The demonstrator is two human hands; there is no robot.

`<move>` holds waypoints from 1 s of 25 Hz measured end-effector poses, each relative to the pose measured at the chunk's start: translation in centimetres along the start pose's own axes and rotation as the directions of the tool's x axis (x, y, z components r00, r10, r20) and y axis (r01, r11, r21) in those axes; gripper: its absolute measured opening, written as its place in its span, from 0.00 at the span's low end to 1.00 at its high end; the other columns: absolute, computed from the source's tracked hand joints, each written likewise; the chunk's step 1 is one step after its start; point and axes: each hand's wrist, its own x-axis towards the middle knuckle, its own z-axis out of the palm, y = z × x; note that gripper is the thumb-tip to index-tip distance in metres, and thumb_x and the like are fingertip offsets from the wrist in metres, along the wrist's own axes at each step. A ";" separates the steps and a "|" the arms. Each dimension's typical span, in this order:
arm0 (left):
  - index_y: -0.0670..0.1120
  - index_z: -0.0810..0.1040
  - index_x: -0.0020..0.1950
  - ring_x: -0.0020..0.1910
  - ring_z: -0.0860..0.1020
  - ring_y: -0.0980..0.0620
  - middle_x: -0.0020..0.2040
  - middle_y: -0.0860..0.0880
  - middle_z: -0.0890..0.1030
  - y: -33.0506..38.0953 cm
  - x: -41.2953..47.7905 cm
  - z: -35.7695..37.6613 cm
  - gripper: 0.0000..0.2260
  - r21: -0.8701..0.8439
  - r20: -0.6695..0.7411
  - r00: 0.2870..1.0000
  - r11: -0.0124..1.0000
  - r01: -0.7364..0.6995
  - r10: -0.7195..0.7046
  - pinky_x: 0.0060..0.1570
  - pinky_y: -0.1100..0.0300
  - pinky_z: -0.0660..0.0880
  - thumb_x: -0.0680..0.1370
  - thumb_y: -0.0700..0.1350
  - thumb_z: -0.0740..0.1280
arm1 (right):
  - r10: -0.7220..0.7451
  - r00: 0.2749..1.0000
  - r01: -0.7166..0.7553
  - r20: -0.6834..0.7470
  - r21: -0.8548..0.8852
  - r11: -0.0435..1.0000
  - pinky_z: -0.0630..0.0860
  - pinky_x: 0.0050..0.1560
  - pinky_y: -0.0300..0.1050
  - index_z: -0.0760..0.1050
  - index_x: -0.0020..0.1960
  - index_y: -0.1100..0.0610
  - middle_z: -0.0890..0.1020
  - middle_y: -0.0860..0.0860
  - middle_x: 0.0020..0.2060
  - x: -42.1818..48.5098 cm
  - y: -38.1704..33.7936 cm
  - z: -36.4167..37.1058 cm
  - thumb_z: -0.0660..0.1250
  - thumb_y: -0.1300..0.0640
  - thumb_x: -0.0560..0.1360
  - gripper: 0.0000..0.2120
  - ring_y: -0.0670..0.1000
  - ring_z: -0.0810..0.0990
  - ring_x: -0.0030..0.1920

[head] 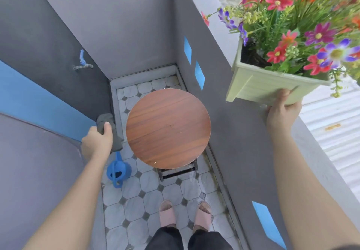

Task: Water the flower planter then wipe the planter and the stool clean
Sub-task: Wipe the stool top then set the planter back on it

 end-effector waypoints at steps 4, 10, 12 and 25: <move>0.43 0.73 0.47 0.46 0.73 0.38 0.46 0.39 0.76 3.6 -1.6 -0.9 0.13 -0.176 0.066 0.995 0.982 -0.063 0.076 0.41 0.51 0.70 0.73 0.52 0.59 | -0.015 1.000 0.015 0.006 0.013 1.000 0.76 0.51 0.67 0.73 0.51 0.42 0.79 0.55 0.50 0.0 0.0 -0.1 0.65 0.26 0.64 0.24 0.65 0.80 0.53; 0.49 0.65 0.69 0.57 0.74 0.37 0.61 0.40 0.74 7.7 -5.1 3.3 0.20 0.413 0.259 0.800 0.687 -0.598 0.541 0.46 0.48 0.72 0.79 0.51 0.59 | -0.082 0.997 0.082 -0.010 -0.008 0.997 0.77 0.48 0.60 0.72 0.50 0.42 0.78 0.50 0.44 0.2 -0.4 0.3 0.64 0.28 0.68 0.20 0.58 0.80 0.48; 0.48 0.63 0.71 0.61 0.70 0.40 0.65 0.41 0.71 7.4 -6.2 4.9 0.22 0.463 0.301 0.817 0.674 -0.576 0.491 0.50 0.47 0.72 0.79 0.55 0.56 | -0.085 0.996 0.085 -0.009 0.001 0.996 0.76 0.45 0.56 0.71 0.50 0.47 0.78 0.50 0.43 0.1 -0.3 0.4 0.63 0.32 0.69 0.21 0.51 0.77 0.44; 0.54 0.61 0.74 0.73 0.63 0.44 0.74 0.50 0.65 4.8 -7.9 10.1 0.22 0.206 0.313 0.475 0.430 -0.879 0.822 0.67 0.45 0.62 0.80 0.54 0.47 | -0.065 0.998 0.065 -0.020 0.004 0.998 0.72 0.39 0.49 0.71 0.47 0.47 0.75 0.56 0.43 0.4 0.3 0.6 0.63 0.23 0.63 0.29 0.54 0.74 0.43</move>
